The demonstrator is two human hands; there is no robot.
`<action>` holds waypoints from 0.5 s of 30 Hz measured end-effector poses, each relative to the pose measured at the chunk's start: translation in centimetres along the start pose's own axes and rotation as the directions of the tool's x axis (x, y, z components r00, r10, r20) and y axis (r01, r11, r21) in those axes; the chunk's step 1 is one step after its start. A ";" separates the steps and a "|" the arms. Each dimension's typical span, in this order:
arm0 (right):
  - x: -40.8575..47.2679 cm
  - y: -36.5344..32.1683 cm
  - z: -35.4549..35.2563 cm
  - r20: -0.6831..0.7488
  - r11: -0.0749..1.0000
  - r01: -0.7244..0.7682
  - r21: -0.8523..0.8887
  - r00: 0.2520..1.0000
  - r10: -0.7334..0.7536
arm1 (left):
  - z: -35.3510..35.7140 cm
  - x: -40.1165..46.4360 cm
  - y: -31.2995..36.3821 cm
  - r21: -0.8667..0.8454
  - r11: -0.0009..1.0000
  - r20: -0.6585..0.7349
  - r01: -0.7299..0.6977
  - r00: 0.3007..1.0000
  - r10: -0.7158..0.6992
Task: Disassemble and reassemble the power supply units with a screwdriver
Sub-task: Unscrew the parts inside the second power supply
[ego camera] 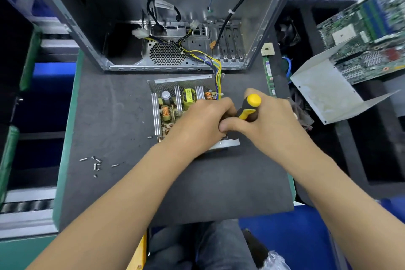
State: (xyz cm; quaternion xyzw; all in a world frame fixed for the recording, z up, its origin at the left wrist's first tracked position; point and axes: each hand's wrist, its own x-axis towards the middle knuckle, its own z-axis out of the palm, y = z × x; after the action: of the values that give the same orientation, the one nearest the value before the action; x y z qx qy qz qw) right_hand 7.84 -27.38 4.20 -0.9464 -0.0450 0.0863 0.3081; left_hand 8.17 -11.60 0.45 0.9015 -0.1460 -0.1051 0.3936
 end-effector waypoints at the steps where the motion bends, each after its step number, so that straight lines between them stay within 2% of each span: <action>1: -0.2 -0.2 -0.5 0.037 1.000 0.015 0.010 0.999 -0.015 | -0.1 0.0 0.0 -0.013 1.000 0.003 -0.006 1.000 0.006; 3: -0.8 -1.0 -2.0 0.101 0.994 0.103 0.034 0.989 -0.106 | -0.3 0.0 0.0 -0.062 0.998 0.003 -0.027 1.000 0.027; 4: -0.8 -1.3 -2.7 0.115 0.978 0.206 -0.021 0.973 -0.202 | -0.4 0.0 0.0 -0.065 0.997 -0.001 -0.041 0.999 0.041; 6: -0.7 -1.8 -3.7 0.163 0.876 0.411 -0.253 0.910 -0.380 | -0.2 0.0 0.2 -0.049 0.996 -0.016 -0.068 0.998 0.067; 7: -0.4 -2.2 -4.0 0.201 0.806 0.461 -0.371 0.887 -0.415 | 0.0 0.0 0.2 -0.047 0.996 -0.017 -0.076 0.997 0.076; 10: 0.4 -3.3 -4.3 0.263 0.705 0.460 -0.540 0.888 -0.378 | -0.3 -0.4 -0.2 -0.044 0.997 -0.021 -0.059 0.998 0.058; 13: 0.4 -4.4 -4.1 0.299 0.511 0.444 -0.736 0.890 -0.343 | -1.2 -2.3 -1.5 -0.066 0.998 -0.134 -0.017 0.991 0.008; 14: 0.2 -4.5 -4.0 0.292 0.480 0.425 -0.768 0.899 -0.327 | -1.4 -3.0 -1.9 -0.056 0.998 -0.155 -0.016 0.988 0.007; 15: 0.1 -4.6 -4.0 0.293 0.494 0.405 -0.769 0.911 -0.291 | -1.5 -3.5 -2.0 -0.028 0.999 -0.152 -0.019 0.988 0.015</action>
State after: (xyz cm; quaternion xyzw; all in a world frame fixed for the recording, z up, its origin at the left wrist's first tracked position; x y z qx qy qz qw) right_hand 8.52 -25.99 10.07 -0.9434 -0.2886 0.0502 -0.1555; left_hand 5.71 -8.01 0.23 0.8997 -0.1218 -0.0349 0.4178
